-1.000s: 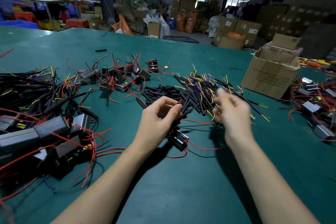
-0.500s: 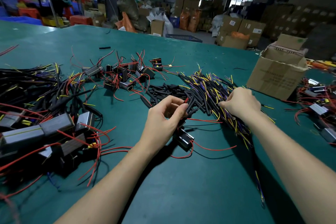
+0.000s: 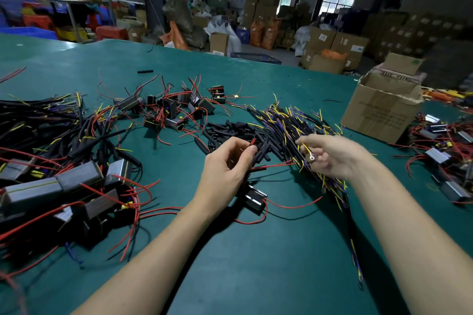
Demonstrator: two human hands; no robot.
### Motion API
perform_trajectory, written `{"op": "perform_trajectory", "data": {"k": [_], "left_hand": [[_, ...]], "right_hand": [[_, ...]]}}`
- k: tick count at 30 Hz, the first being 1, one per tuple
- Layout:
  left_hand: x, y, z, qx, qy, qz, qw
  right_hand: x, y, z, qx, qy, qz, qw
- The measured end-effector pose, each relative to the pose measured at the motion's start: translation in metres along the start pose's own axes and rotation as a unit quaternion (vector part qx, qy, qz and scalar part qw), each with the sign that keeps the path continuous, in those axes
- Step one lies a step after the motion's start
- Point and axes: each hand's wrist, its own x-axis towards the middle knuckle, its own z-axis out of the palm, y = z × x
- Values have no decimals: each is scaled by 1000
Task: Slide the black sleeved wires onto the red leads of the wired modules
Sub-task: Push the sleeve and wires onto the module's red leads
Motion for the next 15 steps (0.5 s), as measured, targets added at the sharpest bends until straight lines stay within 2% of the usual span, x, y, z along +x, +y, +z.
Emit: {"op": "perform_trajectory", "data": {"k": [2,4,7,10,15], "left_hand": [[0,1,0,7,-6,-4,1000],[0,3,0,6,-4,-14,1000],[1,4,0,-6,7,-30,1000],[1,4,0,-19,7,-44,999],[3,6,-2,-75,16,-60,995]], "right_hand": [[-13,11,2,103,-70,24,992],[-23,24,3,98,-98,-5,990],[-39,37,0,-19,-122,-66,990],[-48,36,-8,-136,-135,-121,974],[-50,34,-16,-235,-132,-155,950]]}}
